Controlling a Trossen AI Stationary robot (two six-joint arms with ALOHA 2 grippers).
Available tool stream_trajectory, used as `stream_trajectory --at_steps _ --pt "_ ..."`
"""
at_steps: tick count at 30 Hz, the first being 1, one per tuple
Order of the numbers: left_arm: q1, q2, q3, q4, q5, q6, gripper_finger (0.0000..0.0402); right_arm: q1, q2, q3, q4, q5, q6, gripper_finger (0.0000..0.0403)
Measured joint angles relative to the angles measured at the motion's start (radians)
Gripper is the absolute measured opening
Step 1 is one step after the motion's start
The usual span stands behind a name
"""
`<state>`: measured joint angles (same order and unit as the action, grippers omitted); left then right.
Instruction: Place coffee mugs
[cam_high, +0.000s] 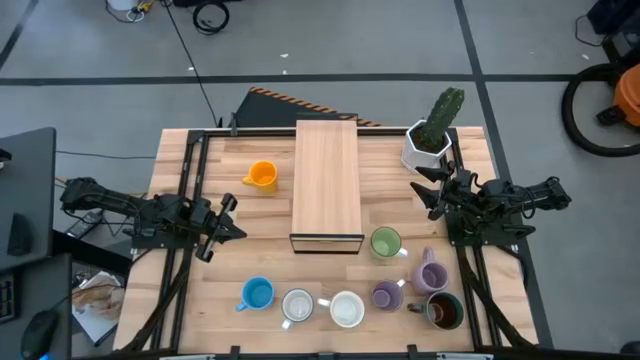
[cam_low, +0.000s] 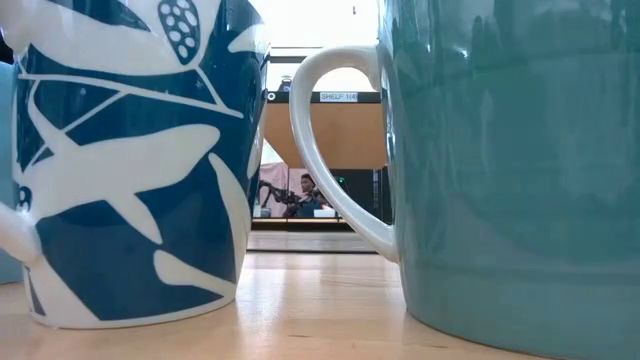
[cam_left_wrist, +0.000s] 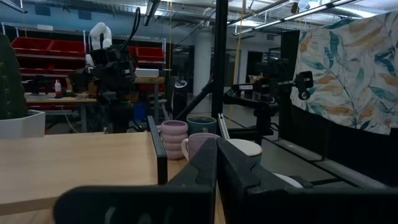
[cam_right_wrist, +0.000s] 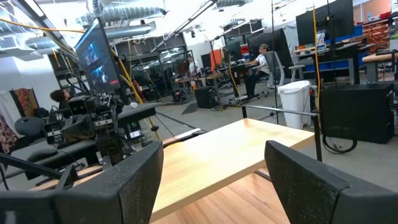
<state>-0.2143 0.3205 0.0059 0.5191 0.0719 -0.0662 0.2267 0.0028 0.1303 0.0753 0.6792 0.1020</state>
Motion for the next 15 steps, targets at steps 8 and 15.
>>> stream_trajectory --at_steps 8,15 --pt "0.0 0.0 0.0 0.0 0.0 0.0 0.0009 0.0 0.0 0.0 0.0 0.0 0.0 0.0287" --pt "0.0 0.0 0.0 0.003 0.0 -0.039 0.0009 0.0 0.0 0.0 0.0 0.0 0.0 0.0287"
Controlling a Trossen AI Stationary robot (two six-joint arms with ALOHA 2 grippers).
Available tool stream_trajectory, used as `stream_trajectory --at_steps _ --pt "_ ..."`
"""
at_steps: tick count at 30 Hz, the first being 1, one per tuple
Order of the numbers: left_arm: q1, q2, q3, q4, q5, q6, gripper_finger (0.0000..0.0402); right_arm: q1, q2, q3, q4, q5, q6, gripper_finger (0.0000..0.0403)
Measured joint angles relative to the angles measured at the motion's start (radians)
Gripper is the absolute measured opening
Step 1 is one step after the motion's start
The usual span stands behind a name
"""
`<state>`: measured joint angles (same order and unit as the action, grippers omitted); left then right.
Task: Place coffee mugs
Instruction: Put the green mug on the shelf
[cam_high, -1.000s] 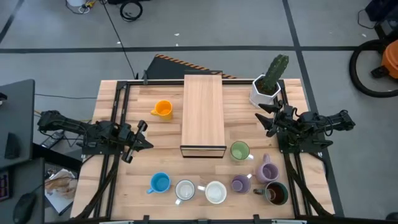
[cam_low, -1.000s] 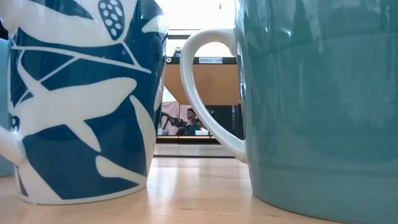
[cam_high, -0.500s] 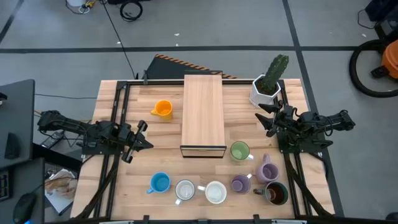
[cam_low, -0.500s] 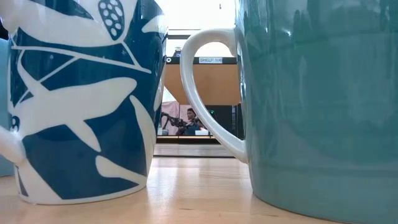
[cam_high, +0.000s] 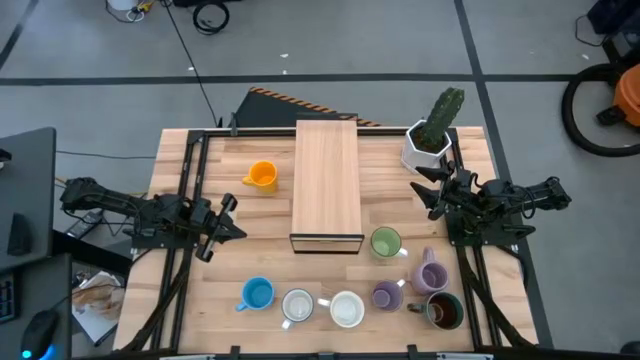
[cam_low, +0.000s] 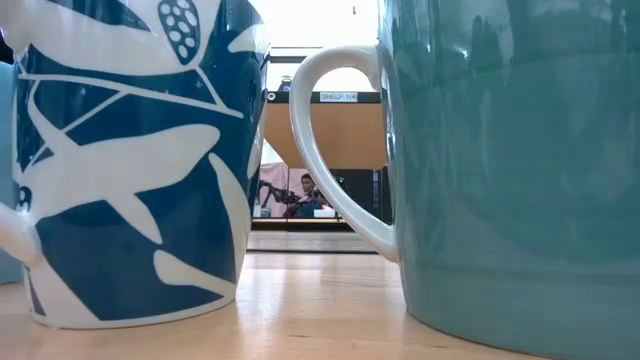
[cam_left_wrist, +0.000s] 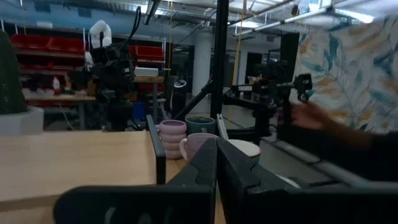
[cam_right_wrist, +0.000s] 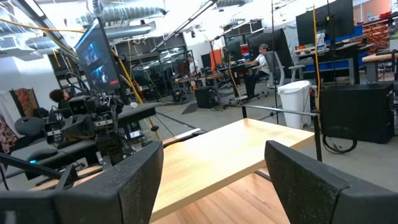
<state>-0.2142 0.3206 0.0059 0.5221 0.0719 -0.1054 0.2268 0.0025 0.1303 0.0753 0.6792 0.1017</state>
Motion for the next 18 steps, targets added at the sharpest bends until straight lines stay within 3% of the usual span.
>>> stream_trajectory --at_steps 10,14,18 --pt "0.0 0.0 0.0 0.169 0.0 -0.166 0.0009 0.0 0.0 0.0 0.042 0.0 0.008 0.0287" --pt "0.0 0.0 0.0 0.259 -0.021 -0.165 0.0009 0.0 0.0 0.0 0.072 0.0 0.114 0.0287" --pt "0.0 0.0 0.0 0.286 -0.117 -0.163 0.0009 0.0 0.0 0.0 0.067 -0.011 0.291 0.0287"
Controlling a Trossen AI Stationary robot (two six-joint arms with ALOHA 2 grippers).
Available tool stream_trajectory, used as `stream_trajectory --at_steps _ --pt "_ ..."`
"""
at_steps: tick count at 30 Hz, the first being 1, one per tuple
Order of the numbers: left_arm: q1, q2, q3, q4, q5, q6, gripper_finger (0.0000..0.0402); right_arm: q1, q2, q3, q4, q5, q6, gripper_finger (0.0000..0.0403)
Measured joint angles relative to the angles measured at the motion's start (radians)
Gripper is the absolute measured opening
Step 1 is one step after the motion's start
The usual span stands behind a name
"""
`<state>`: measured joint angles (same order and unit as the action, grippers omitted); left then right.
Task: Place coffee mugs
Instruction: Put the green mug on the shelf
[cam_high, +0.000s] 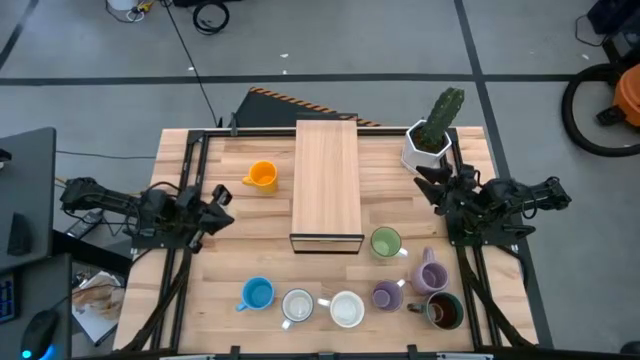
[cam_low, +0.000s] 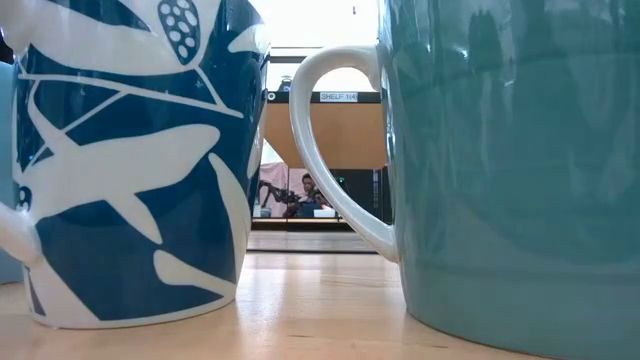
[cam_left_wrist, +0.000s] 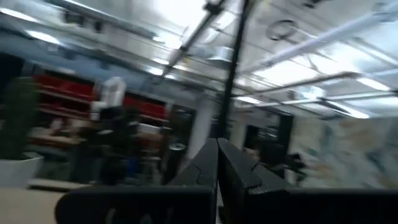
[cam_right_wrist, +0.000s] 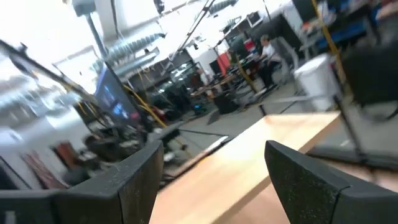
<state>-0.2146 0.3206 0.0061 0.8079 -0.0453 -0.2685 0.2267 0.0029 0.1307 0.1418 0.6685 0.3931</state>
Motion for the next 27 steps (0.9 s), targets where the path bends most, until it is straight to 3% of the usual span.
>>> stream_trajectory --at_steps 6,17,23,27 --pt "0.0 0.0 0.0 -0.012 -0.17 -0.003 0.0009 0.0 0.0 0.0 0.027 0.012 -0.018 0.0287" --pt "0.0 0.0 0.0 -0.022 -0.18 0.133 0.0009 0.0 0.007 0.0 0.053 0.123 -0.089 0.0287" --pt "0.0 0.0 0.001 -0.009 -0.184 0.281 0.0009 0.0 0.045 0.006 0.049 0.059 -0.187 0.0286" --pt "0.0 0.001 0.039 -0.086 -0.264 0.315 0.0009 0.0 0.122 0.058 -0.047 0.05 -0.156 0.0278"
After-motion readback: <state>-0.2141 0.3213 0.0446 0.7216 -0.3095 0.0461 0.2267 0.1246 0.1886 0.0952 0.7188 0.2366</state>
